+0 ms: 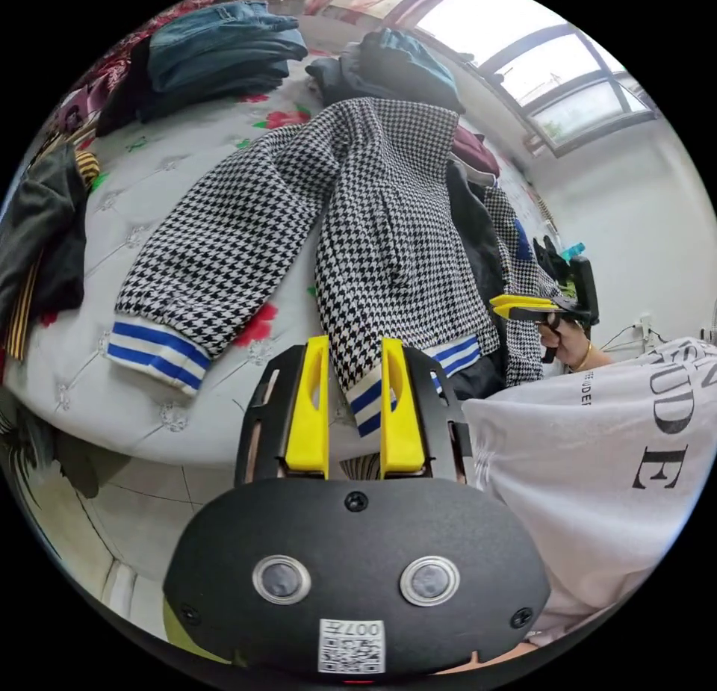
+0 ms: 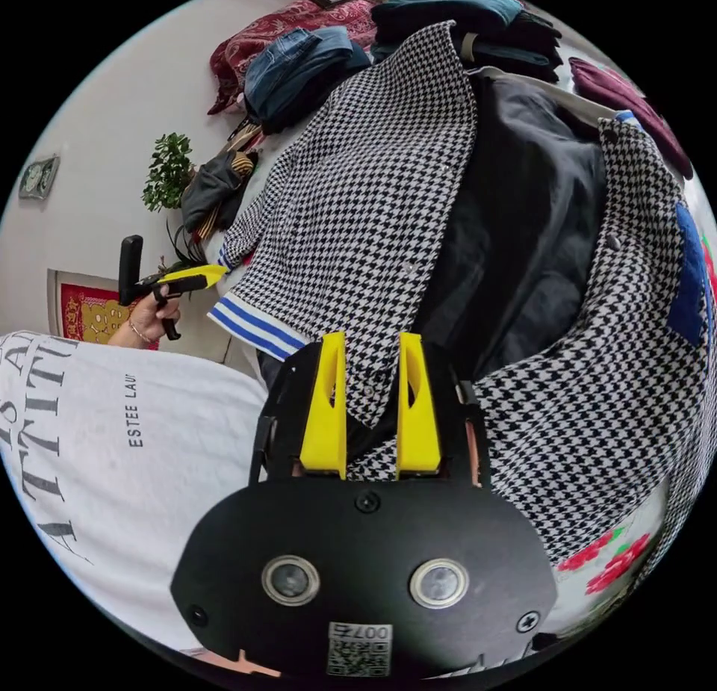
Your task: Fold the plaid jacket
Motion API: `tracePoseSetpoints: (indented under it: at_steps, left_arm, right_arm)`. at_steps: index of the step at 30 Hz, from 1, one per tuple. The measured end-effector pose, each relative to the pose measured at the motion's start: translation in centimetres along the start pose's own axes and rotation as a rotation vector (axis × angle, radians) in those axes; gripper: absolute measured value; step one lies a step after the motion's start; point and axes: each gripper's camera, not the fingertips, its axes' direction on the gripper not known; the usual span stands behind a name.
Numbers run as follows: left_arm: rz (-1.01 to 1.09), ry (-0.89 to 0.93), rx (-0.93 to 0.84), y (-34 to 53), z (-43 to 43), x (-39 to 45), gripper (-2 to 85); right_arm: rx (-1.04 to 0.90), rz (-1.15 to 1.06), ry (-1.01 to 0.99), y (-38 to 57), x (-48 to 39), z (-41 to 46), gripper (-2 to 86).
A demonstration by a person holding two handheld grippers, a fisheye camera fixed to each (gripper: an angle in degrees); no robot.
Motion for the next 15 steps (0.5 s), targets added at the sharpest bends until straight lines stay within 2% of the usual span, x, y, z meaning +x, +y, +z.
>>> tracePoseSetpoints:
  at_steps: [2,4,7,11,15]
  left_arm:
    - [0.004,0.026,-0.099,-1.0,3.1,1.2,13.0]
    - [0.002,0.006,-0.151,-1.5,5.4,2.1,12.2]
    - [0.022,-0.044,-0.172,-1.5,6.3,3.3,6.6]
    - [0.121,-0.041,-0.152,1.1,4.5,4.2,5.3]
    - [0.038,0.064,-0.204,3.8,6.5,2.5,7.0]
  right_arm:
    - [-0.092,0.013,0.089,0.2,-1.0,2.6,6.7]
    - [-0.100,-0.009,0.181,-0.1,-2.5,3.0,6.6]
    - [-0.224,-0.142,0.144,-0.7,-5.5,3.0,5.9]
    - [-0.105,-0.211,-0.029,2.1,-8.9,-0.9,5.6]
    - [-0.258,-0.164,0.030,4.5,-8.5,5.4,5.9]
